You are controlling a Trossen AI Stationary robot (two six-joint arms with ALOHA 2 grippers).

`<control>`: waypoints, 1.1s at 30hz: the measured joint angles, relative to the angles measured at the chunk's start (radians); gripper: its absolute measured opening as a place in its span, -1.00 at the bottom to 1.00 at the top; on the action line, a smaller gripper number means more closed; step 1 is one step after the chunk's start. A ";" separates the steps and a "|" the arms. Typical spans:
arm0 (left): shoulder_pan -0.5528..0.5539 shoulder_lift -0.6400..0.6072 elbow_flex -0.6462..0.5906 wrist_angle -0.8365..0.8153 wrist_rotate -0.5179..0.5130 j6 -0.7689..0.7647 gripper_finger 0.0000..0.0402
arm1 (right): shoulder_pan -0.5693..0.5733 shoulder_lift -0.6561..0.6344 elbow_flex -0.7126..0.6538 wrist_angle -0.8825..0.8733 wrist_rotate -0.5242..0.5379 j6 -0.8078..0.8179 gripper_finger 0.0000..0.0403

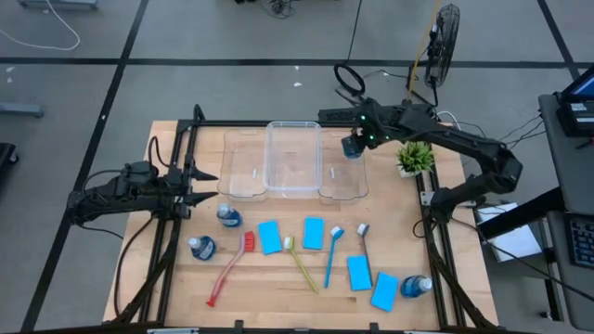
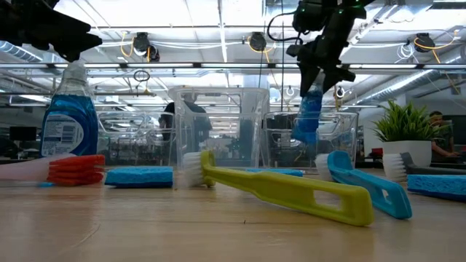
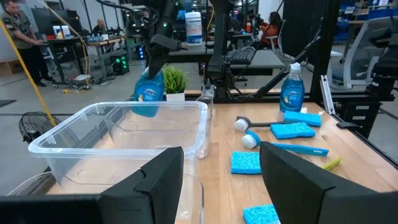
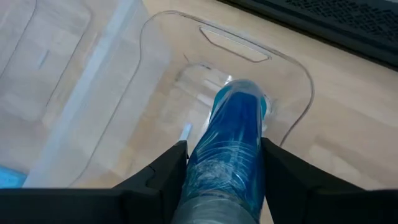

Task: Pick & Place Kitchen Sink Supplies
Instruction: Put the blue dishwashing liquid into the right transparent bin

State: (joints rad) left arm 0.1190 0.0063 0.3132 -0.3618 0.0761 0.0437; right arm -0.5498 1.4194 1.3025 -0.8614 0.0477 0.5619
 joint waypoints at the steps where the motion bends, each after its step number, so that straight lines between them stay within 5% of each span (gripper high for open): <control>1: 0.000 0.000 0.000 0.000 0.000 0.000 0.07 | -0.002 0.010 0.000 -0.004 -0.001 -0.001 -0.18; 33: 0.000 0.000 0.000 0.001 -0.009 0.004 0.07 | -0.065 0.125 -0.002 0.021 -0.053 -0.151 -0.17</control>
State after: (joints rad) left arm 0.1188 0.0060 0.3134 -0.3611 0.0669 0.0475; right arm -0.6151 1.5444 1.3006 -0.8402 -0.0055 0.4111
